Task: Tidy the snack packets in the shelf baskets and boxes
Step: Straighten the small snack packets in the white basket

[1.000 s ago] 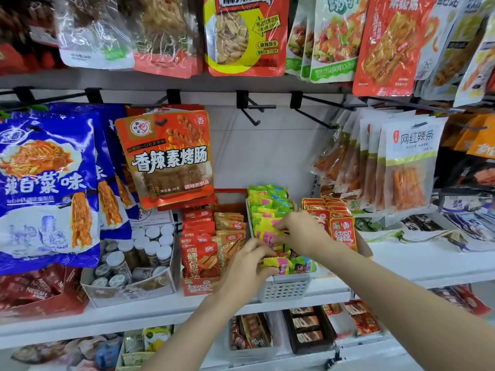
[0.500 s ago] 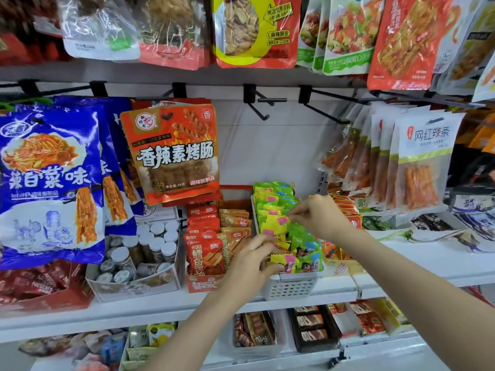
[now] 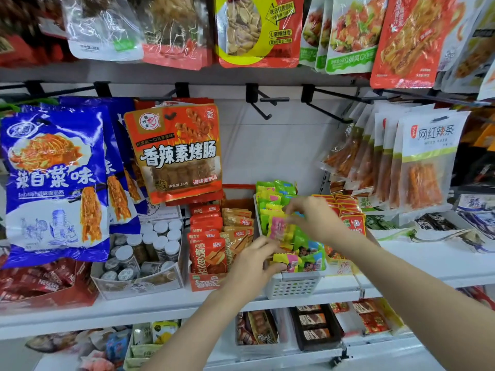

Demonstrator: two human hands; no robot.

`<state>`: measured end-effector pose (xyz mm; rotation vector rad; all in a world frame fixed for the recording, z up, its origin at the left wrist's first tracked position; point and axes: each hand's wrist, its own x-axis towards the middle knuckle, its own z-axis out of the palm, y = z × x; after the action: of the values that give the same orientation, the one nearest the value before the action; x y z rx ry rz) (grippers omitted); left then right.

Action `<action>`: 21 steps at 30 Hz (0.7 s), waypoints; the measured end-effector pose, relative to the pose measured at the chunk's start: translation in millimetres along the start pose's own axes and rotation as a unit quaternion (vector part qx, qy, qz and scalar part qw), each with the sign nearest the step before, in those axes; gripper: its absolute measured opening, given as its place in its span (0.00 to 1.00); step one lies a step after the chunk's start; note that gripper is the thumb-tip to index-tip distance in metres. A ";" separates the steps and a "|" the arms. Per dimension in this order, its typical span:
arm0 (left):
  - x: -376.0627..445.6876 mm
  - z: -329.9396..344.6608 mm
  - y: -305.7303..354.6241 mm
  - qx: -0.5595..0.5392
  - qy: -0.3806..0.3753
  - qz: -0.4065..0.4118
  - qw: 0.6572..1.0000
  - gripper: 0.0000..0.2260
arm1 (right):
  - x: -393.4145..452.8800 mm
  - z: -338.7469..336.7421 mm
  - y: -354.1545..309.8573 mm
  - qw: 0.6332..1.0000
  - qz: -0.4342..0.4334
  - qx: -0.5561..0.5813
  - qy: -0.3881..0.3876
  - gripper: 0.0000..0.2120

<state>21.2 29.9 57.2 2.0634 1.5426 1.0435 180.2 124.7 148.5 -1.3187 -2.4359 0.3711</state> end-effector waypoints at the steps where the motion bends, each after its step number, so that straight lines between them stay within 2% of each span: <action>1: 0.4 -0.2 0.8 -0.001 -0.002 -0.002 1.000 0.12 | -1.8 -16.6 0.1 1.000 0.007 0.022 0.011 0.08; 4: 0.1 -1.0 1.5 0.003 -0.012 -0.003 1.000 0.12 | -3.8 -65.8 1.7 0.997 0.020 0.059 0.056 0.10; 7: 3.4 -3.7 3.7 -0.009 -0.046 -0.012 0.999 0.14 | -7.9 -101.8 5.7 0.978 0.043 0.160 0.124 0.11; 9: 9.3 -6.7 8.5 -0.081 -0.063 -0.050 0.993 0.19 | -12.5 -109.3 7.0 0.965 0.055 0.208 0.150 0.11; 11: 16.4 -10.7 17.2 -0.205 -0.057 -0.124 0.969 0.23 | -16.8 -108.3 8.7 0.956 0.072 0.235 0.163 0.09; 13: 24.8 -10.9 21.7 -0.268 -0.033 -0.187 0.945 0.19 | -19.4 -107.9 9.7 0.948 0.085 0.253 0.174 0.09; 16: 34.9 -12.1 23.0 -0.273 -0.012 -0.242 0.931 0.14 | -21.6 -113.2 8.8 0.936 0.095 0.286 0.184 0.06; 19: 41.8 -11.5 18.3 -0.279 -0.012 -0.265 0.923 0.11 | -22.8 -117.6 5.7 0.931 0.087 0.303 0.184 0.04; 21: 42.9 -11.0 16.9 -0.284 -0.017 -0.270 0.920 0.14 | -22.7 -119.0 3.8 0.933 0.086 0.299 0.181 0.03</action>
<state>30.0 62.5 90.5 1.1691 1.4411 1.0584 244.3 115.3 250.9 -1.1883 -1.7126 0.7682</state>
